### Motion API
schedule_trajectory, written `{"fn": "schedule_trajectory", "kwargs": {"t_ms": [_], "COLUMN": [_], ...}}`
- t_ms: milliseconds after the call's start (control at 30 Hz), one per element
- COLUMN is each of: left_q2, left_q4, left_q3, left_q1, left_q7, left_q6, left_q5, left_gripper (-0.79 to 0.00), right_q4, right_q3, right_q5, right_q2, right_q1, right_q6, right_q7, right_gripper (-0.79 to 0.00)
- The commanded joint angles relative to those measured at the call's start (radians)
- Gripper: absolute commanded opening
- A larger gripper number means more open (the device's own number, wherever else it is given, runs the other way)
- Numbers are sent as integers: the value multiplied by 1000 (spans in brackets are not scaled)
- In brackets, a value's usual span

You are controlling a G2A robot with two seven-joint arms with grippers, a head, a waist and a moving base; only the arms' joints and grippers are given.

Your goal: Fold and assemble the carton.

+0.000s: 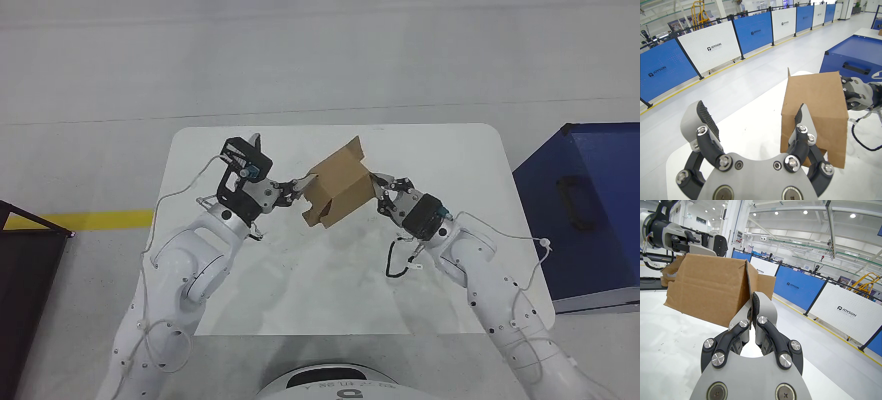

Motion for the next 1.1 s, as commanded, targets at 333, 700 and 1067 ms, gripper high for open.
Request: {"fn": "schedule_trajectory", "kwargs": {"t_ms": [333,700,1067], "left_q2": [22,19,17], "left_q4": [0,51,69], "left_q3": [-123,-15,-13], "left_q1": [55,2,-27], "left_q7": [113,86,68], "left_q6": [-209,-229,-213], "left_q5": [-84,45,-17], "left_gripper": [0,0,0], "right_q4": [25,8,5], "right_q3": [1,-35,-53], "right_q5": [47,46,38], "right_q2": [-2,-8,-12], "right_q1": [19,48,53], "right_q6": [-64,-99,-100], "right_q7": [-9,8,19], "right_gripper": [-785,-785,-785]}}
